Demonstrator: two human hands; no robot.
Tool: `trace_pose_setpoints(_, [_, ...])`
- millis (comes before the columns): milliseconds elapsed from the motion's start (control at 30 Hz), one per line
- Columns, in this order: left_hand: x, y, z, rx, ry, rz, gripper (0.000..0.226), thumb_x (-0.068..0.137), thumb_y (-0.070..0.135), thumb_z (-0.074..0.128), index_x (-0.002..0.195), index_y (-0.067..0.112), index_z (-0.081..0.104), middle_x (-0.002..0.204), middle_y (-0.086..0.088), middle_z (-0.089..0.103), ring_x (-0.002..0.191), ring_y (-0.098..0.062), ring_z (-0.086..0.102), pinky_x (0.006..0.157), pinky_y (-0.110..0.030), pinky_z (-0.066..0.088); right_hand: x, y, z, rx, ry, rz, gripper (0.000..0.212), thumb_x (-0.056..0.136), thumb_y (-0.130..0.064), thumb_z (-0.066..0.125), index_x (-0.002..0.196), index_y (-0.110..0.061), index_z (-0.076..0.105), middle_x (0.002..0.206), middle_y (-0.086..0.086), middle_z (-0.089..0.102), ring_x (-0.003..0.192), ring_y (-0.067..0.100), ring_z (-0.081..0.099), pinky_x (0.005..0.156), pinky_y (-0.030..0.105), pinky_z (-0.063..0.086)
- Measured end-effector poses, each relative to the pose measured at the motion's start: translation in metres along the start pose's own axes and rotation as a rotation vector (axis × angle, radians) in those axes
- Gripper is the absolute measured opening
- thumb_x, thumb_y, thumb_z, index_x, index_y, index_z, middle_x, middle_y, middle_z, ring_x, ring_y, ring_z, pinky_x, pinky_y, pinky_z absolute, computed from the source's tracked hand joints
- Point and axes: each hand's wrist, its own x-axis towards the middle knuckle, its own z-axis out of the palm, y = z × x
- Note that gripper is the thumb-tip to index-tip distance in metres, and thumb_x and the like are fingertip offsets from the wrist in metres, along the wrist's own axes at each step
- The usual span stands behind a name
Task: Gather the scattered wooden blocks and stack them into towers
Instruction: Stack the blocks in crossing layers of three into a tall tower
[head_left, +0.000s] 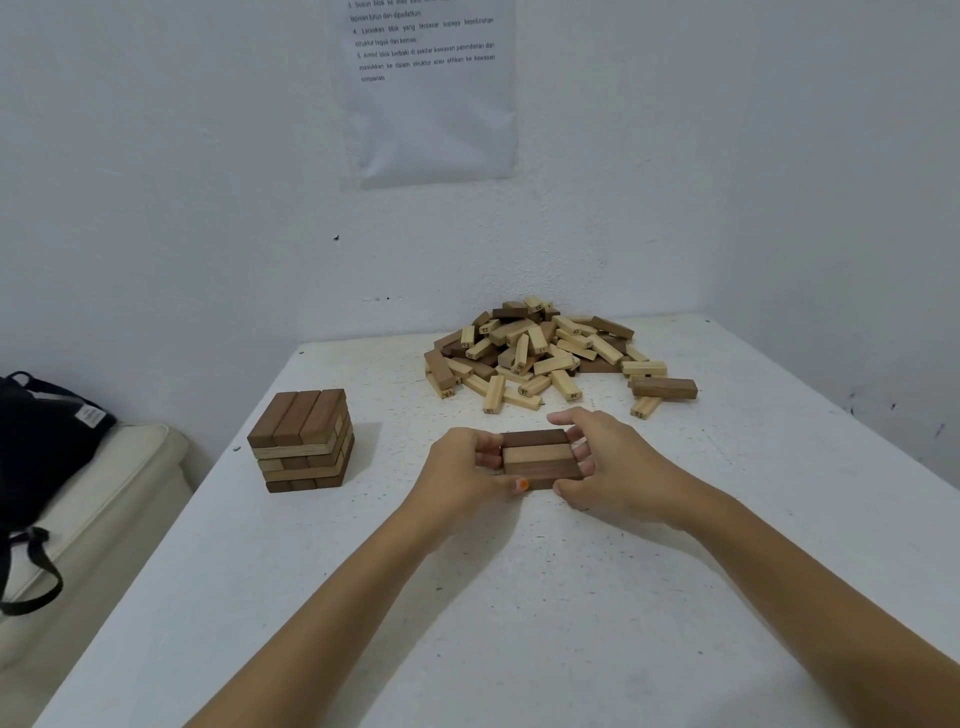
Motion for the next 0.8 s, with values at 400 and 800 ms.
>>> trace_pose_setpoints(400, [-0.0002, -0.0009, -0.0005, 0.019, -0.015, 0.017, 0.055, 0.077, 0.007, 0.076, 0.129, 0.008, 0.057, 0.104, -0.001, 0.062, 0.081, 0.003, 0.052, 0.060, 0.007, 0.036, 0.0036, 0.0048, 0.0060, 0.006, -0.002, 0.010, 0.071, 0.082, -0.010, 0.070, 0.144, -0.019, 0.035, 0.122, 0.006, 0.048, 0.110, 0.022, 0.055, 0.097, 0.035, 0.048])
trace_pose_setpoints(800, [0.0024, -0.0022, -0.0015, 0.078, -0.035, 0.007, 0.055, 0.078, 0.007, 0.076, 0.129, 0.008, 0.056, 0.110, -0.003, 0.063, 0.094, -0.005, 0.054, 0.060, 0.007, 0.036, 0.0043, 0.0067, 0.0071, -0.015, 0.001, -0.001, 0.071, 0.083, -0.012, 0.070, 0.144, -0.020, 0.035, 0.116, 0.002, 0.046, 0.099, 0.015, 0.050, 0.090, 0.027, 0.047])
